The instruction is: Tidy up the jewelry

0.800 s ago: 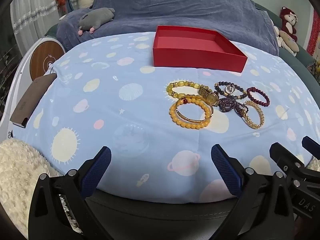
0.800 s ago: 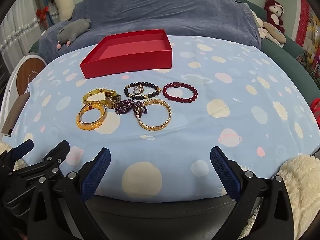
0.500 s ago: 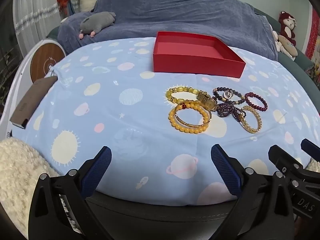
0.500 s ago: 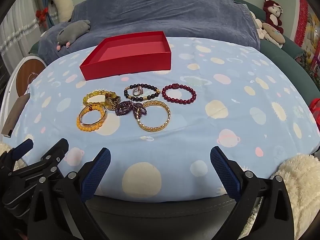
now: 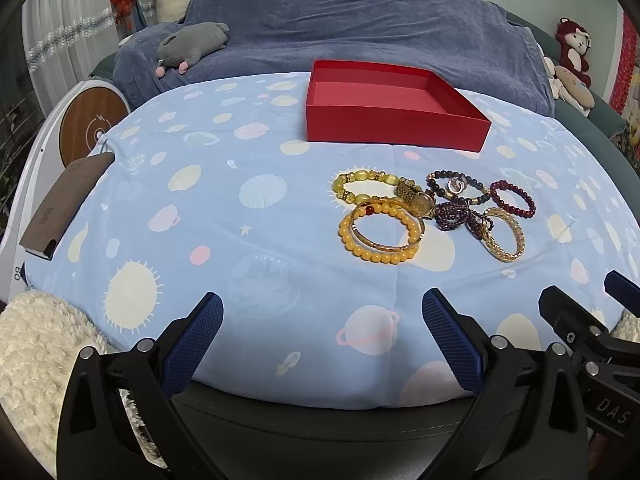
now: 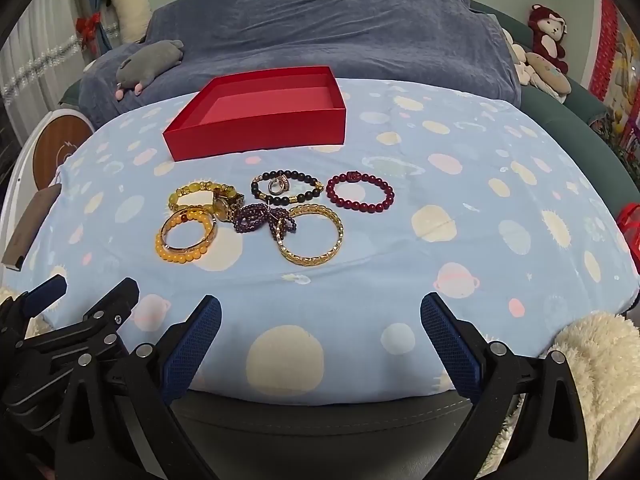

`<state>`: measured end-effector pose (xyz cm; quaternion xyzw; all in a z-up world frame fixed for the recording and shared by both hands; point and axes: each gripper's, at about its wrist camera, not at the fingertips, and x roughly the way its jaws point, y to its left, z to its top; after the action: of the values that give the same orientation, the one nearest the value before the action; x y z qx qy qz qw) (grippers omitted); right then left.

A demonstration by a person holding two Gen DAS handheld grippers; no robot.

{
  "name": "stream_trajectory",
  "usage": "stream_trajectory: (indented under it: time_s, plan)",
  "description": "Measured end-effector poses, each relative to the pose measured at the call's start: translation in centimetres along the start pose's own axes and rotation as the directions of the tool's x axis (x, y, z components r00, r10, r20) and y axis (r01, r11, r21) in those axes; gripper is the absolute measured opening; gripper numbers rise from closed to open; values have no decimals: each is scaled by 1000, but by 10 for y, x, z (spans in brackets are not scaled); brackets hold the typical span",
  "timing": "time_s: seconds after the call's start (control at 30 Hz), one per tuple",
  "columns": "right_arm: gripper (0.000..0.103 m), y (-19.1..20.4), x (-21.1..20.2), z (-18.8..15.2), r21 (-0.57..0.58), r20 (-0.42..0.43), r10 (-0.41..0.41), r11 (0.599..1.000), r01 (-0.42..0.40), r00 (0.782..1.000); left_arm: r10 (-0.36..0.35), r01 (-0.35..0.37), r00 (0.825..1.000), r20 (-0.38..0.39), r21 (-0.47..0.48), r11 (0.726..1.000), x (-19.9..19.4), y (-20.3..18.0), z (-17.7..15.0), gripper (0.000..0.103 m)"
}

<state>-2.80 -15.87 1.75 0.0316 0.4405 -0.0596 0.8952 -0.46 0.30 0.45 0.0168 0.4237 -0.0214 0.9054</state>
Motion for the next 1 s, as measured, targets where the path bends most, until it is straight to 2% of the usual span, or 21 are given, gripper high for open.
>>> stream_trajectory:
  time_s: [1.0]
  plan:
    - [96, 2, -1, -2, -4, 2, 1, 1000, -1, 1000, 17, -17, 1000, 9, 12, 1000, -2, 0, -1, 95]
